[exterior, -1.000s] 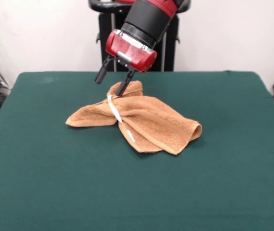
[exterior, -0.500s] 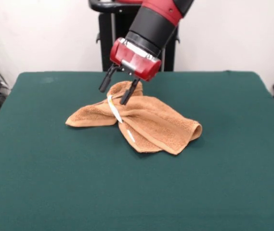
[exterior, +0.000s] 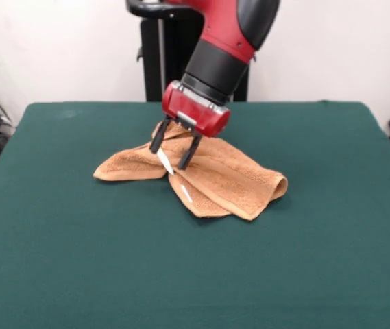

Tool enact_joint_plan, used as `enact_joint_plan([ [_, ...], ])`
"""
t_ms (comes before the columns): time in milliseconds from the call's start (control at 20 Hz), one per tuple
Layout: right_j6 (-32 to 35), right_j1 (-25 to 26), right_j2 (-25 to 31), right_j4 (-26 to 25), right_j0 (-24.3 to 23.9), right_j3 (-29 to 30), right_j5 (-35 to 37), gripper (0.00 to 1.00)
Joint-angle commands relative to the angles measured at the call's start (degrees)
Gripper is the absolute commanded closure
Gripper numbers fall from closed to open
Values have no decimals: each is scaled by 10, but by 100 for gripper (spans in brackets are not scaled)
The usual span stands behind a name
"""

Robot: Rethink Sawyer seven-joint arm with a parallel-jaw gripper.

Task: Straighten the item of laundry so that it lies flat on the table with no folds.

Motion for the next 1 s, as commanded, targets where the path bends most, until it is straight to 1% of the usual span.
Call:
enact_joint_plan([
  [50, 132, -7, 127, -21, -35, -3, 98, 0],
  [150, 124, -19, 113, 5, -17, 6, 135, 0],
  [300, 123, -27, 70, 57, 30, 10, 185, 0],
  [350, 127, -26, 60, 69, 41, 9, 194, 0],
  [450, 137, -25, 57, 77, 48, 11, 199, 0],
  [750, 157, -24, 68, 70, 42, 27, 185, 0],
  [1000, 164, -13, 95, 24, -2, 46, 123, 0],
])
